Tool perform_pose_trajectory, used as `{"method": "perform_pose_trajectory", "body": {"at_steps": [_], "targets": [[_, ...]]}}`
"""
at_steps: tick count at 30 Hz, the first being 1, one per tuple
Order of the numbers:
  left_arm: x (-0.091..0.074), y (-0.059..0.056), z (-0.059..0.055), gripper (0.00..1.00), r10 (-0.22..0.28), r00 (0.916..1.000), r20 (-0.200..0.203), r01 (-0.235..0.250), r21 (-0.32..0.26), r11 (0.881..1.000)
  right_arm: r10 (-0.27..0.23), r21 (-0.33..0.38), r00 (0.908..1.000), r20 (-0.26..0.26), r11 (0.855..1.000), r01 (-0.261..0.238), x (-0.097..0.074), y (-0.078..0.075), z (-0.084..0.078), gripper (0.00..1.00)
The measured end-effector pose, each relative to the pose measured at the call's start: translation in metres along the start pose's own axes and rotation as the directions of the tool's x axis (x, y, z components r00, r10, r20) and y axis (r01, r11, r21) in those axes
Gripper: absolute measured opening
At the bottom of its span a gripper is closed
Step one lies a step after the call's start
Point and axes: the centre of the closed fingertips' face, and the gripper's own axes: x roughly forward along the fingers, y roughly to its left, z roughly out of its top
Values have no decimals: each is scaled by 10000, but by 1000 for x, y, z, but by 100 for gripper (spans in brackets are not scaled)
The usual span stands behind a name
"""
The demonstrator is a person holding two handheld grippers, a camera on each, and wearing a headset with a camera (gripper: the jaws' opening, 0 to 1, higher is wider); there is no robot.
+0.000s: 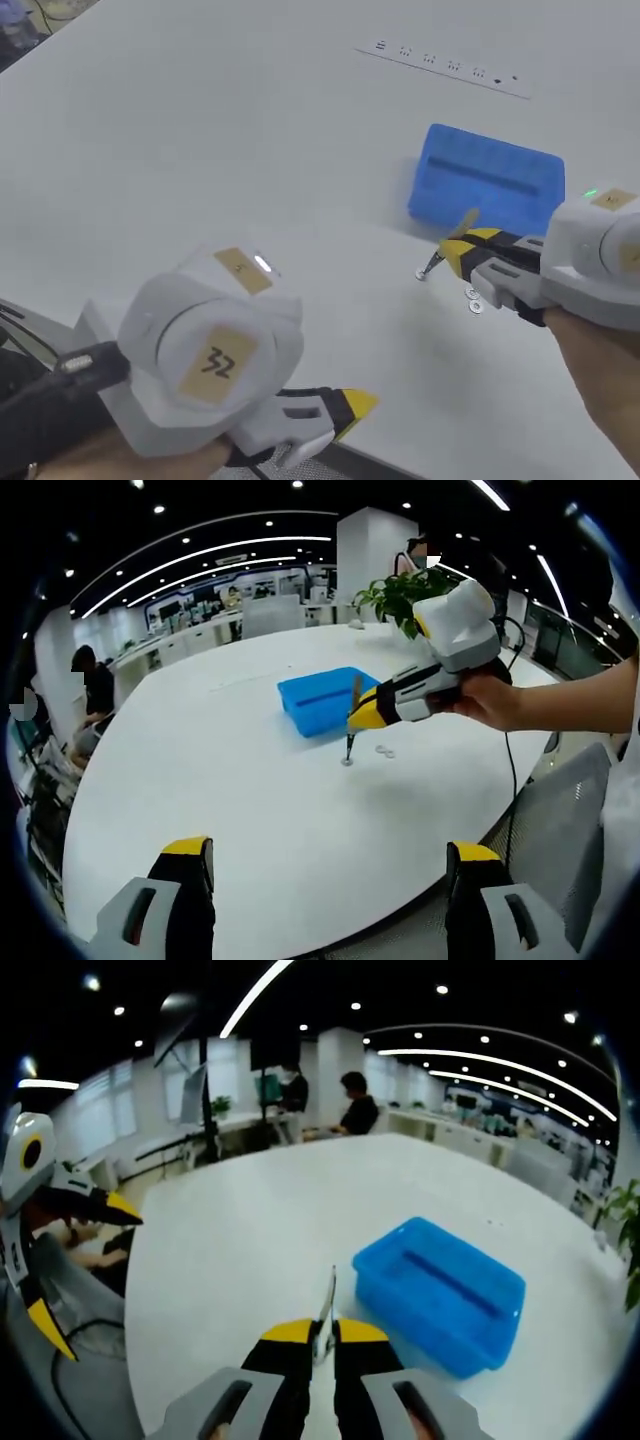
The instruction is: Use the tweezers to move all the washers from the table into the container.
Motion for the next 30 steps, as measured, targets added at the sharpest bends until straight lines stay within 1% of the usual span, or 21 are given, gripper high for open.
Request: {"method": "perform_pose_trajectory", "body": {"at_steps": [5,8,16,21,25,30], "targets": [[1,1,0,99,12,10000,-2,-12,7,10000,-36,222,10000,64,9997,35,2,-3,1,3],[1,1,-1,99,32,10000,-43,-31,58,10000,-42,177,10000,55,9998,41,2,-2,1,3],[0,2,-2,99,73,10000,-28,-73,53,10000,-161,-212,9999,23,9996,161,0,0,-1,3],[0,2,-2,99,57,10000,-10,-57,40,10000,-257,-895,9995,-166,9957,241,0,3,-1,3],[0,2,-3,99,58,10000,-66,-57,90,9999,-256,-989,9995,-174,9948,238,2,3,-1,3],[0,3,-2,99,71,10000,-28,-71,90,9999,-291,-986,9994,-195,9948,270,2,1,-1,3]]}}
